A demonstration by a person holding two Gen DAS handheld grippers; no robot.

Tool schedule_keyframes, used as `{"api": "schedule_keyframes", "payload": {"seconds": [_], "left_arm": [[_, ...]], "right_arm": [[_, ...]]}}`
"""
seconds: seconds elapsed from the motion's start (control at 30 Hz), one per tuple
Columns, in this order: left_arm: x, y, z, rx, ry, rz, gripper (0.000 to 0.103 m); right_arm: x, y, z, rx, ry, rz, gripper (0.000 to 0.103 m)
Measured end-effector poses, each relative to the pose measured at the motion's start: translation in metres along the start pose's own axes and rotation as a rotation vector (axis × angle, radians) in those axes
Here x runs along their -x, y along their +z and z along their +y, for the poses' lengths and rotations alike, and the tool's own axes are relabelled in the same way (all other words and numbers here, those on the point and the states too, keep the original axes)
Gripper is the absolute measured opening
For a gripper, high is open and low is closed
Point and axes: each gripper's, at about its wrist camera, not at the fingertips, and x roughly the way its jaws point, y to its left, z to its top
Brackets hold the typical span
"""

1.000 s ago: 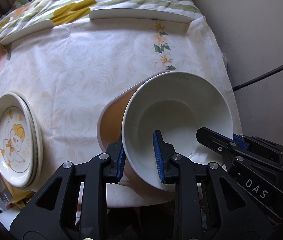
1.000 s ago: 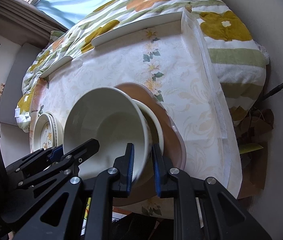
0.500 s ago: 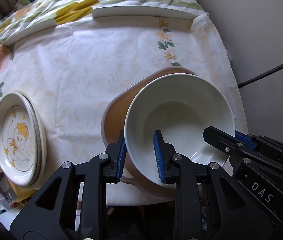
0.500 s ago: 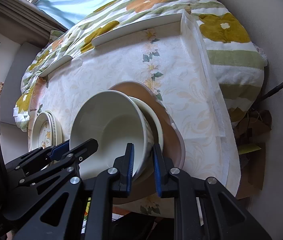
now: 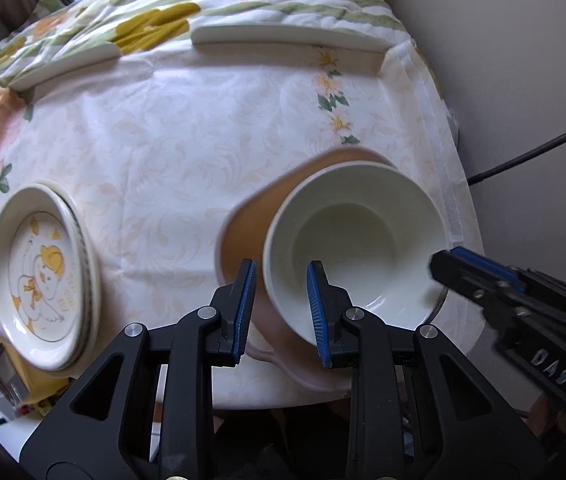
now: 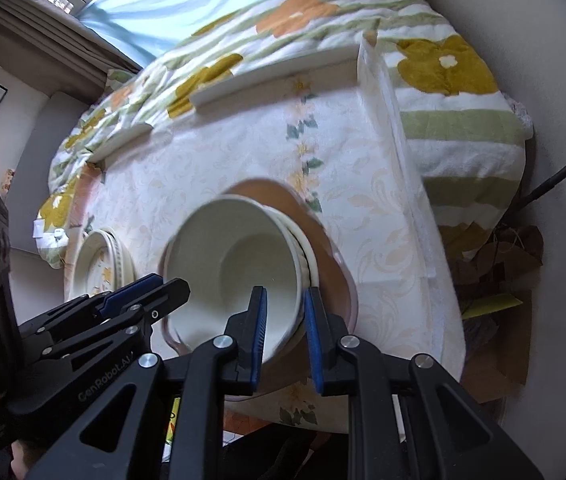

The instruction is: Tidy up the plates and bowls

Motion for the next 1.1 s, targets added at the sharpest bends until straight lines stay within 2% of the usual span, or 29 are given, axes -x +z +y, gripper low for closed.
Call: {"api": "schedule_keyframes", "payload": {"seconds": [0.13,0.17,0.2,0.23,0.27,0.3,0.37,0.47,0.53,0.7,0.8,0.87,1.1], "left_arm": [[0.038,0.008,0.012,-0.008,-0.01,-0.098,0.022],[0.049,0.009,0.015,-0.016,-0.003,-0.133,0.029],[0.058,0.01,0.019,-0.026,-0.003,-0.161,0.05],[0.065,0.009,0.021,-0.035,0.001,-0.181,0.068],[0.072,0.007,0.025,-0.047,0.013,-0.216,0.099],[0.078,0.005,0.028,-0.059,0.025,-0.248,0.103],[0.083,0.001,0.032,-0.114,0.046,-0.254,0.103],[0.07,-0.006,0.04,-0.206,0.088,-0.164,0.103],[0.06,-0.011,0.045,-0.241,0.088,-0.103,0.103],[0.024,-0.018,0.046,-0.315,0.061,0.056,0.103],[0.008,-0.019,0.038,-0.354,0.051,0.107,0.102],[-0.002,-0.016,0.034,-0.367,0.04,0.131,0.101],[-0.027,-0.003,0.033,-0.368,0.028,0.194,0.076]], "right_arm": [[0.033,0.005,0.002,0.068,0.011,-0.063,0.017],[0.042,0.005,0.003,0.093,0.016,-0.078,0.022],[0.049,0.004,0.003,0.122,0.016,-0.094,0.028],[0.056,0.003,0.003,0.147,0.009,-0.11,0.052],[0.061,0.002,0.003,0.166,0.002,-0.125,0.077],[0.065,0.001,0.003,0.186,-0.004,-0.139,0.085],[0.069,-0.001,-0.001,0.228,-0.028,-0.13,0.086],[0.063,-0.002,-0.004,0.279,-0.119,-0.061,0.086],[0.056,-0.004,-0.004,0.316,-0.18,-0.023,0.086],[0.029,-0.01,-0.004,0.411,-0.211,0.107,0.086],[0.008,-0.011,-0.002,0.46,-0.224,0.165,0.075],[-0.005,-0.011,-0.003,0.466,-0.222,0.204,0.064],[-0.028,-0.007,-0.007,0.441,-0.176,0.253,0.05]]}}
